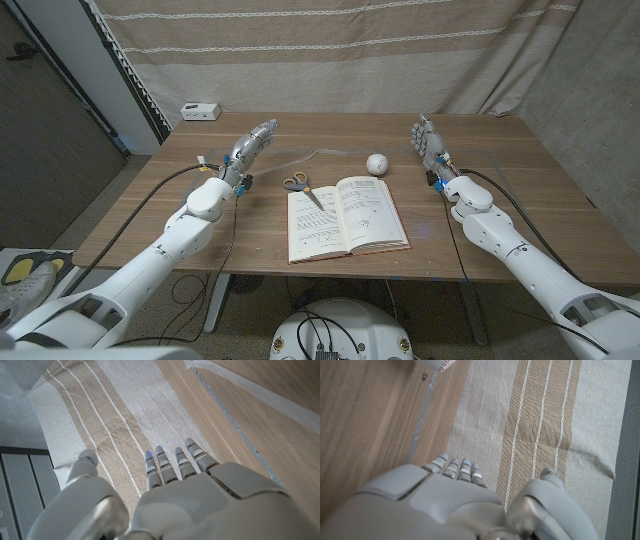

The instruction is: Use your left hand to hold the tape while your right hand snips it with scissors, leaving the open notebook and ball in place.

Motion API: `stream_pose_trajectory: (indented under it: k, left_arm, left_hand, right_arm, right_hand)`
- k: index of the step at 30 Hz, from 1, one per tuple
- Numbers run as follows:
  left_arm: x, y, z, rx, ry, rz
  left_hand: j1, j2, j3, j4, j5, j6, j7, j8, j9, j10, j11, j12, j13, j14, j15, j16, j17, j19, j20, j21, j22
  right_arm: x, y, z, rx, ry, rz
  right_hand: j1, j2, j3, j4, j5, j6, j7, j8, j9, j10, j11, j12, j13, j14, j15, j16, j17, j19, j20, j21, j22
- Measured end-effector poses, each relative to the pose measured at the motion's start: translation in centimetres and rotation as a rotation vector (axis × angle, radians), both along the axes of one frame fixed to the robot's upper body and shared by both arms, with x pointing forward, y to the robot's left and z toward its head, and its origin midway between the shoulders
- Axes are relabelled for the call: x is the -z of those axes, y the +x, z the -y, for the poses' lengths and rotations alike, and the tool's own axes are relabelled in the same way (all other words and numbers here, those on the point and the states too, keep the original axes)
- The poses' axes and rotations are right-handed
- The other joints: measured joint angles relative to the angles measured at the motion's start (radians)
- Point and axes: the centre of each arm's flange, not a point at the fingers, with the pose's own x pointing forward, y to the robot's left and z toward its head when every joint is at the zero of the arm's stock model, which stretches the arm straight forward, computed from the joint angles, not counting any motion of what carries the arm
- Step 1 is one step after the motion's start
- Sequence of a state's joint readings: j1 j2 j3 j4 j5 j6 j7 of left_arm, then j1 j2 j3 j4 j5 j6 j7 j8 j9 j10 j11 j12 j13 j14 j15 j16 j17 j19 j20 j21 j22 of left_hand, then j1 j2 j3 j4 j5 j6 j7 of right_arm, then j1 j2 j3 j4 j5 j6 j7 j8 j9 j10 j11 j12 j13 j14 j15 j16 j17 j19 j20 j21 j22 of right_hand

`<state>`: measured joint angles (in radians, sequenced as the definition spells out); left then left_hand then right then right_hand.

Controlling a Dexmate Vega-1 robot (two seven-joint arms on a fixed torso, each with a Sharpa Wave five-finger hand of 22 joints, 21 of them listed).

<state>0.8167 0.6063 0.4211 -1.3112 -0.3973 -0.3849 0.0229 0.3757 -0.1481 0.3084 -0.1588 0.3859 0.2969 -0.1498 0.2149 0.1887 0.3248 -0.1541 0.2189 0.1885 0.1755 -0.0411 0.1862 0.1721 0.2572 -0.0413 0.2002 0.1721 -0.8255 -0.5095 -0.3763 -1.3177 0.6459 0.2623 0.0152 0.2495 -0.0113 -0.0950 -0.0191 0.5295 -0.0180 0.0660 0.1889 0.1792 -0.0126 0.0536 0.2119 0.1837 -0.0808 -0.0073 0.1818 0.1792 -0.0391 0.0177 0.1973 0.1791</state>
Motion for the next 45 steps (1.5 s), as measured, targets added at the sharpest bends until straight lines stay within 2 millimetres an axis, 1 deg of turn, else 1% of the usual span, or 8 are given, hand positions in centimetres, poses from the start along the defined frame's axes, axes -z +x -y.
stream_pose_trajectory:
  k: [4,7,13,19,25,36,42,45]
  left_arm:
    - [-0.2,-0.1,0.2,-0.015,0.039,0.020]
    - [-0.4,-0.2,0.4,-0.021,0.059,0.037]
    - [-0.6,-0.5,0.5,-0.044,0.090,0.066]
    - [-0.6,-0.9,0.7,-0.066,0.099,0.098]
    - [-0.7,-1.7,0.7,-0.103,0.117,0.147]
    - [-0.9,-2.8,1.1,-0.159,0.165,0.220]
    - [-1.0,-3.2,1.5,-0.187,0.201,0.256]
    - [-1.0,-3.5,1.9,-0.194,0.220,0.274]
  left_hand:
    - [0.010,-0.004,-0.004,-0.004,0.000,0.012,0.001,0.000,0.000,0.005,0.003,0.000,0.000,0.005,0.005,0.003,0.000,0.005,0.005,0.000,0.002]
    - [0.012,-0.001,-0.004,-0.004,0.007,0.015,0.000,0.000,0.000,0.006,0.003,0.007,0.000,0.005,0.005,0.003,0.000,0.011,0.000,0.000,0.003]
    - [0.032,-0.005,-0.004,-0.004,0.015,0.025,0.003,0.008,0.000,0.050,-0.003,0.019,0.002,0.027,0.002,0.007,0.000,0.011,0.000,0.000,0.003]
    - [0.037,-0.011,-0.004,-0.004,0.015,0.032,-0.004,0.008,0.000,0.066,-0.005,0.019,0.005,0.034,0.002,0.008,0.002,0.011,0.000,0.000,0.003]
    - [0.037,-0.011,-0.004,-0.004,0.021,0.060,0.003,0.015,0.000,0.080,-0.005,0.025,0.005,0.046,0.000,0.008,0.003,0.021,0.000,0.000,0.003]
    - [0.047,-0.011,-0.006,-0.002,0.027,0.089,-0.015,0.023,0.004,0.085,-0.010,0.025,0.005,0.046,0.000,0.008,0.003,0.021,0.000,0.000,0.003]
    - [0.051,-0.007,-0.007,-0.001,0.035,0.107,-0.015,0.023,0.005,0.093,-0.017,0.025,0.005,0.046,0.000,0.008,0.003,0.030,0.002,0.000,0.003]
    - [0.051,-0.007,-0.007,-0.001,0.036,0.118,-0.017,0.025,0.005,0.100,-0.010,0.025,0.005,0.056,0.001,0.008,0.003,0.030,0.002,0.000,0.003]
  right_arm:
    - [-0.1,-0.1,0.1,0.005,0.000,0.001]
    - [-0.1,-0.1,0.2,0.009,0.002,0.001]
    - [-0.1,-0.2,0.4,0.016,0.003,0.003]
    - [-0.1,-0.3,0.5,0.020,0.004,0.001]
    - [0.0,-0.4,0.5,0.021,0.003,0.000]
    - [0.0,-0.4,0.8,0.019,-0.004,0.003]
    - [0.2,-0.5,1.2,0.019,-0.007,0.001]
    - [0.2,-0.5,1.3,0.016,-0.009,0.001]
  right_hand:
    - [0.004,0.004,0.000,0.000,0.000,0.000,0.000,0.000,0.000,0.000,0.000,0.000,0.000,0.000,0.000,0.000,0.000,0.004,-0.003,0.000,0.000]
    - [0.004,0.004,0.000,0.000,0.000,0.000,0.000,0.000,0.000,0.000,0.000,0.000,0.000,0.000,0.000,0.000,0.000,0.004,-0.003,0.000,0.000]
    - [0.004,0.004,0.000,0.000,0.000,0.000,0.000,0.000,0.000,0.000,0.000,0.000,0.000,0.000,0.000,0.000,0.000,0.003,-0.003,0.000,0.000]
    - [0.004,0.004,-0.004,-0.004,0.000,0.000,0.000,0.000,0.000,0.000,0.000,0.000,0.000,0.000,0.000,0.000,0.000,0.003,-0.003,0.000,0.000]
    - [0.004,0.004,-0.004,-0.004,0.000,0.000,0.000,0.000,0.000,0.000,0.000,0.000,0.000,0.000,0.000,0.000,0.000,0.000,0.000,0.000,0.000]
    - [0.009,0.009,-0.004,-0.004,0.008,0.000,0.000,0.000,0.000,0.000,0.000,0.000,0.000,0.000,0.000,0.000,0.000,0.000,0.000,0.000,0.000]
    - [0.009,0.009,-0.008,-0.008,0.008,0.000,0.000,0.004,0.000,0.006,0.006,0.000,0.000,0.000,0.000,0.000,0.000,0.000,0.000,0.000,0.000]
    - [0.009,0.009,-0.008,-0.008,0.008,0.000,0.000,0.004,0.000,0.006,0.006,0.000,0.000,0.000,0.000,0.000,0.000,0.000,0.000,0.000,0.000]
